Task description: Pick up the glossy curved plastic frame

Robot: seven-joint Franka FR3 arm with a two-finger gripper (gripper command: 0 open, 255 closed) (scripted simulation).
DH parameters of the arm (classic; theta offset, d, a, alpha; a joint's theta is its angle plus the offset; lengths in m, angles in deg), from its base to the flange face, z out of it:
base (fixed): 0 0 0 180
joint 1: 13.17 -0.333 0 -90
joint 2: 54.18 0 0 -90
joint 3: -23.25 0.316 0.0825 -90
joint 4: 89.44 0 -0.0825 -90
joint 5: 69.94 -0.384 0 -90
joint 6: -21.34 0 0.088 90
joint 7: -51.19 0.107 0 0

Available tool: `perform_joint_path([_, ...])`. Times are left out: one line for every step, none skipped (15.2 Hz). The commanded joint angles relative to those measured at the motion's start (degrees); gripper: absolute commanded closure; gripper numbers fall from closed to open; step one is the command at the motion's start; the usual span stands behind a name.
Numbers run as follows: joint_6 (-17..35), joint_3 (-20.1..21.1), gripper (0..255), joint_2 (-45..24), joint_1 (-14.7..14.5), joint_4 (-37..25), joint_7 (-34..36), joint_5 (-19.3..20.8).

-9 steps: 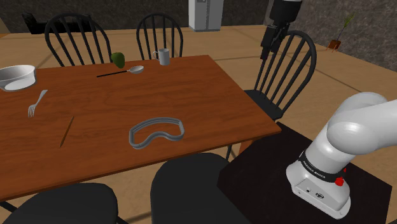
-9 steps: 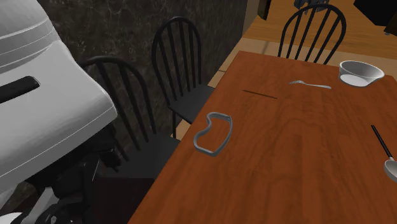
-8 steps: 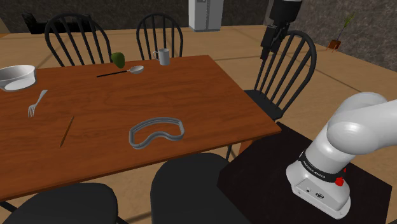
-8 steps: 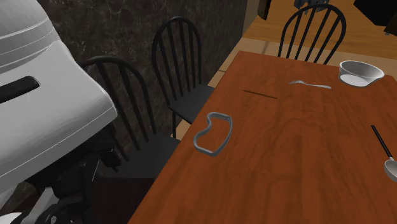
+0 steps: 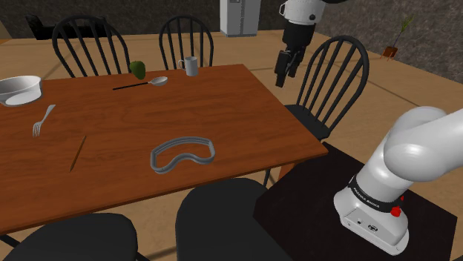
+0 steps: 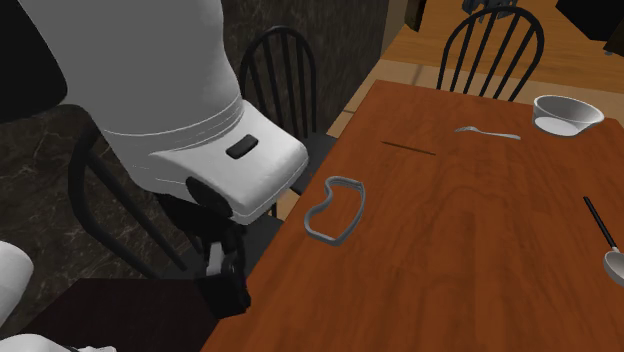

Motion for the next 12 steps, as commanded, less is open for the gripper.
perform_joint_path([2.57, 1.53, 0, -2.77, -0.99, -0.16, 0.77, -1.0])
perform_joint_path([3.88, 2.3, 0, -4.27, -1.43, -0.3, 1.14, -1.43])
perform_joint_path([5.18, 3.06, 0, -5.8, -1.87, -0.5, 1.5, -1.83])
perform_joint_path([6.46, 3.82, 0, -7.38, -2.29, -0.76, 1.87, -2.19])
perform_joint_path([7.72, 4.58, 0, -9.0, -2.71, -1.08, 2.25, -2.51])
perform_joint_path([8.96, 5.34, 0, -10.65, -3.1, -1.46, 2.62, -2.78])
perform_joint_path([10.18, 6.1, 0, -12.33, -3.48, -1.9, 3.01, -3.01])
perform_joint_path([11.37, 6.86, 0, -14.05, -3.85, -2.4, 3.41, -3.19])
perform_joint_path([12.53, 7.61, 0, -15.8, -4.19, -2.96, 3.82, -3.32])
perform_joint_path([13.66, 8.36, 0, -17.57, -4.53, -3.58, 4.24, -3.4])
perform_joint_path([14.76, 9.11, 0, -19.37, -4.85, -4.25, 4.68, -3.41])
perform_joint_path([15.82, 9.85, 0, -21.2, -5.17, -4.98, 5.14, -3.36])
